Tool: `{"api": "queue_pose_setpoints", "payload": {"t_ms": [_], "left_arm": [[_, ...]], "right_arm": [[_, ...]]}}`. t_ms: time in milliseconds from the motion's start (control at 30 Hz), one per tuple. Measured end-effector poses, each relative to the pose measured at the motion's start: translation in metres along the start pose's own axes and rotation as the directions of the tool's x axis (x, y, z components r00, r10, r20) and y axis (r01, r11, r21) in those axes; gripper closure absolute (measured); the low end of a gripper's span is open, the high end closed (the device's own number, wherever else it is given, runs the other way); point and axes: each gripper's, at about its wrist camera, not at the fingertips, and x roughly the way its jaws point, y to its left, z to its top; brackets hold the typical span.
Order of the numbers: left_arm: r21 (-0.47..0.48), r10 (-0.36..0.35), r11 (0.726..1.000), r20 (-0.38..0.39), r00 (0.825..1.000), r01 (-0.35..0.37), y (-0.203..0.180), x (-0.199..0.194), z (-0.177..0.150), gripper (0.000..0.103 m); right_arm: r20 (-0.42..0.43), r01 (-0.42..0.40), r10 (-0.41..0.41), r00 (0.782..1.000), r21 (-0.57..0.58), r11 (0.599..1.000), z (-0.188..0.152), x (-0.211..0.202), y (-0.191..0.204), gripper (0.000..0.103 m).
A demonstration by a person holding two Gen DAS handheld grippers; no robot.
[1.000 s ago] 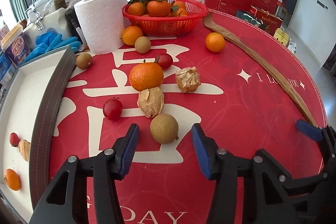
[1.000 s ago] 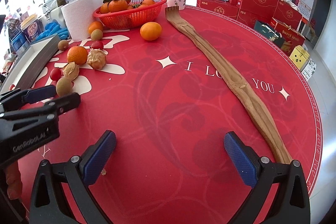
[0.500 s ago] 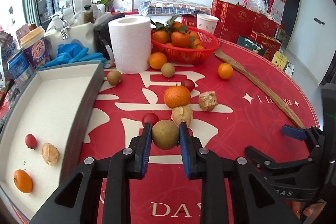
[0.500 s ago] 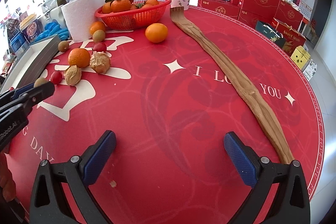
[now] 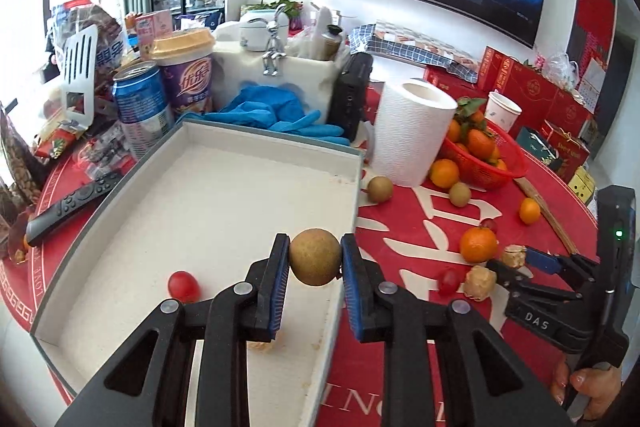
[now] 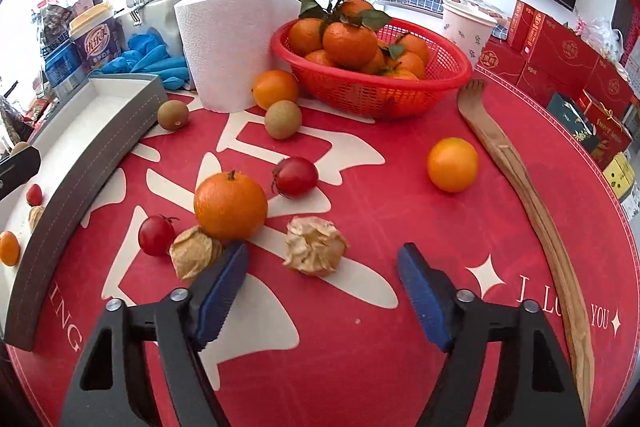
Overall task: Organize fruits
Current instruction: 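Carry the kiwi toward the white tray with the left tool while the right tool grasps a physalis, then open both tools over the white tray to drop the kiwi and physalis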
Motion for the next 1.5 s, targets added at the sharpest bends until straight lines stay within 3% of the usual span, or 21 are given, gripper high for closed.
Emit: {"api": "queue_pose_setpoints", "payload": {"t_ms": [33, 67, 233, 433, 600, 833, 1067, 1300, 1500], "left_arm": [[-0.005, 0.007, 1.000, -0.009, 1.000, -0.007, 0.004, 0.003, -0.001, 0.075], [-0.008, 0.015, 1.000, -0.016, 1.000, -0.015, 0.008, 0.005, -0.002, 0.075], [-0.027, 0.027, 0.999, -0.036, 0.999, -0.028, 0.025, 0.007, -0.006, 0.075], [-0.066, 0.036, 0.997, -0.024, 0.999, -0.038, 0.046, -0.001, -0.002, 0.075], [-0.079, 0.058, 0.995, -0.031, 0.998, -0.060, 0.059, -0.001, -0.003, 0.075], [-0.114, 0.061, 0.991, -0.107, 0.992, -0.074, 0.079, 0.009, -0.011, 0.075], [-0.117, 0.128, 0.983, -0.095, 0.987, -0.139, 0.092, 0.005, -0.013, 0.075], [-0.141, 0.114, 0.982, -0.099, 0.989, -0.127, 0.103, 0.002, -0.015, 0.075], [-0.137, 0.114, 0.983, -0.092, 0.989, -0.126, 0.101, 0.001, -0.013, 0.075]], "right_arm": [[0.012, -0.003, 0.003, 1.000, -0.003, 1.000, 0.000, -0.001, 0.002, 0.066], [0.021, -0.003, 0.003, 1.000, -0.006, 1.000, -0.001, -0.003, 0.004, 0.078], [0.037, -0.022, 0.021, 0.999, 0.052, 0.998, -0.010, -0.011, -0.004, 0.078], [0.093, -0.120, 0.113, 0.989, 0.073, 0.990, -0.005, -0.027, 0.001, 0.078], [0.121, -0.156, 0.153, 0.981, 0.011, 0.988, 0.004, -0.041, 0.035, 0.078], [0.107, -0.240, 0.247, 0.963, -0.078, 0.968, 0.030, -0.044, 0.093, 0.078], [0.039, -0.344, 0.352, 0.935, -0.130, 0.930, 0.047, -0.028, 0.155, 0.078], [-0.054, -0.325, 0.321, 0.946, -0.156, 0.933, 0.045, 0.004, 0.188, 0.078], [-0.045, -0.304, 0.300, 0.953, -0.165, 0.938, 0.049, -0.001, 0.188, 0.078]]}}
